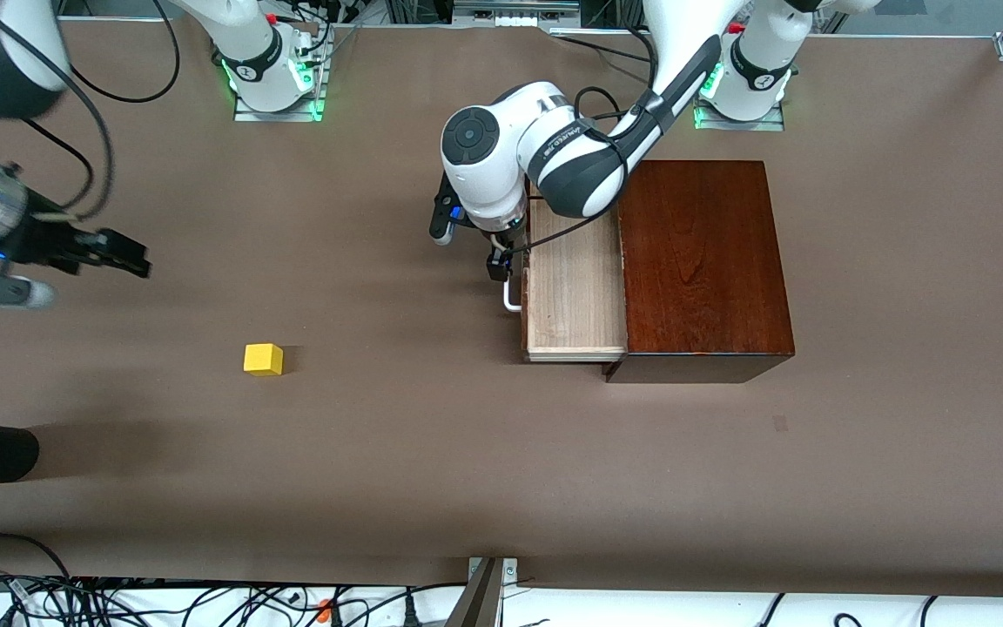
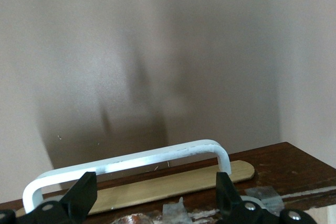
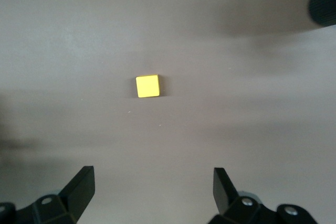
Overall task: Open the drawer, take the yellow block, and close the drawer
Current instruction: 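Push the drawer shut with the left gripper while the right gripper withdraws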
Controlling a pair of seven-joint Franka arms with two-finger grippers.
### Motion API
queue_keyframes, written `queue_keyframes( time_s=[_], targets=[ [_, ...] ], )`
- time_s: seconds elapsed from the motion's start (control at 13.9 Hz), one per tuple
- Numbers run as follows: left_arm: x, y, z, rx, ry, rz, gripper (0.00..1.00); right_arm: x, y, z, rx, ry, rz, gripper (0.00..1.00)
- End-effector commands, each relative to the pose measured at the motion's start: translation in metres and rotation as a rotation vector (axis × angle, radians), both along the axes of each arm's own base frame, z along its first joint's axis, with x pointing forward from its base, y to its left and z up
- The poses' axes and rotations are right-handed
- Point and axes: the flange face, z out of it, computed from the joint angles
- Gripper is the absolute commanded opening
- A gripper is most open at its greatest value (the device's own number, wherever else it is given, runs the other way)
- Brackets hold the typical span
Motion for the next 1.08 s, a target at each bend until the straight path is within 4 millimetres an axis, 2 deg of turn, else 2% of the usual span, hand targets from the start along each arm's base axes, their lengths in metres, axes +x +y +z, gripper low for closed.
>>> queue_keyframes(
  time_s=[0.0, 0.07, 0.22, 0.29, 0.36, 0.5, 0.65, 1.01],
  targets=[
    [-0.006, 0.003, -0.006, 0.051, -0.024, 0.014, 1.0, -0.021, -0.022, 0.036, -0.005, -0.033, 0.012, 1.0],
    [-0.005, 0.006, -0.007, 0.075, -0.034, 0.02, 1.0, -0.031, -0.024, 0.04, -0.001, -0.038, 0.01, 1.0],
    [-0.005, 0.011, -0.003, 0.125, -0.061, 0.041, 1.0, -0.036, -0.031, 0.044, -0.006, -0.045, 0.002, 1.0],
    [-0.006, 0.013, -0.002, 0.144, -0.063, 0.05, 1.0, -0.037, -0.044, 0.05, -0.004, -0.064, -0.017, 1.0],
    [-0.006, 0.015, -0.001, 0.154, -0.059, 0.054, 1.0, -0.038, -0.055, 0.046, 0.0, -0.053, -0.03, 1.0],
    [-0.002, 0.023, 0.002, 0.171, -0.054, 0.065, 1.0, -0.041, -0.059, 0.043, -0.004, -0.033, -0.033, 1.0],
    [-0.002, 0.028, 0.005, 0.201, -0.049, 0.068, 1.0, -0.062, -0.064, 0.036, -0.002, 0.023, -0.005, 1.0],
    [0.007, 0.046, 0.015, 0.253, -0.055, 0.095, 1.0, -0.063, -0.066, 0.039, 0.008, 0.013, -0.004, 1.0]
  ],
)
